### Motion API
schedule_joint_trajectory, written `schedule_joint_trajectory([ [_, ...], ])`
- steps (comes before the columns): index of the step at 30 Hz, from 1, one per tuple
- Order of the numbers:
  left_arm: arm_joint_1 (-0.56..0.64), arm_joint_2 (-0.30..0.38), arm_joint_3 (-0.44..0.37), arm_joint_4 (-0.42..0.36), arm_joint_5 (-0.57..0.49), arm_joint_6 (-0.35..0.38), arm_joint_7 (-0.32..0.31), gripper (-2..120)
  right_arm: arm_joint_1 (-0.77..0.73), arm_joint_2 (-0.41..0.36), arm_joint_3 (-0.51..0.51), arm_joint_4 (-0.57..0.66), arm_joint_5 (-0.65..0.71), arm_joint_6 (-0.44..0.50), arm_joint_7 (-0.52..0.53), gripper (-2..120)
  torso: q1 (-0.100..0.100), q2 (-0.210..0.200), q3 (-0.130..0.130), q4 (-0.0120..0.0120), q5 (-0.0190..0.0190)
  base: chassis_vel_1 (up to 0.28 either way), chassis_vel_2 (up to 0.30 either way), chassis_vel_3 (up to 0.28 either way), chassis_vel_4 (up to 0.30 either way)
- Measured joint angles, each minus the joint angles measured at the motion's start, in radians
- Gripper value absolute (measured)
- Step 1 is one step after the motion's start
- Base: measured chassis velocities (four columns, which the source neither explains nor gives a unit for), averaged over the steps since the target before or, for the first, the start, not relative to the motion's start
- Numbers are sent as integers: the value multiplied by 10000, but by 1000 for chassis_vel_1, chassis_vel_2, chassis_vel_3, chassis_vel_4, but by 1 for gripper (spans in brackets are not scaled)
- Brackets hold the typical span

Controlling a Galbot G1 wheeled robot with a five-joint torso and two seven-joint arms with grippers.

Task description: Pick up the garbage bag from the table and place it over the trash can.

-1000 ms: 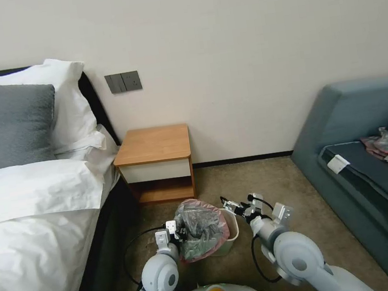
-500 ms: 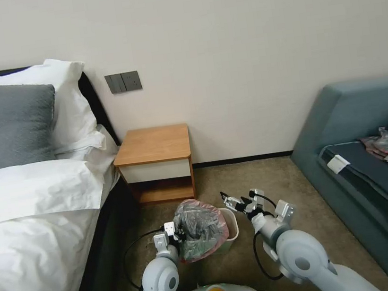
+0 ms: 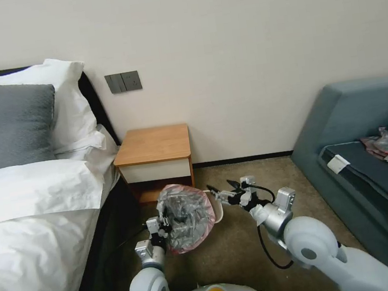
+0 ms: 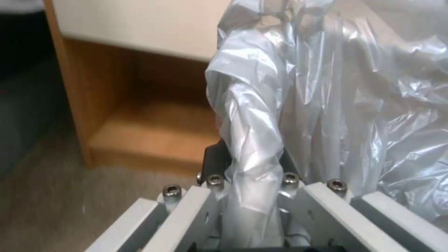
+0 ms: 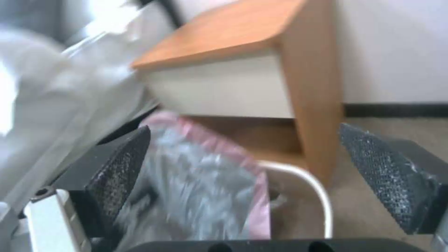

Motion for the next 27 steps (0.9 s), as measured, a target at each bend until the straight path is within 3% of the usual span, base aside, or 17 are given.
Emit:
schedule_joint_trajectory([
  [3,168,-37,-140,-36,373,-675,209,4,191,-243,-307,16,-782,-194,-796,100,0,0,0,4,1,0,0,0,0],
  [13,389,10,-164,10,1162,-1543,667,4,285,-301,-1124,-3,-2323,-262,-875,100,0,0,0,1,1,0,0,0,0],
  [27,599,-193,-102,62,1830,-2255,635,4,474,616,-2013,-152,-887,-306,155,100,-1,0,-1,2,0,0,0,0,0],
])
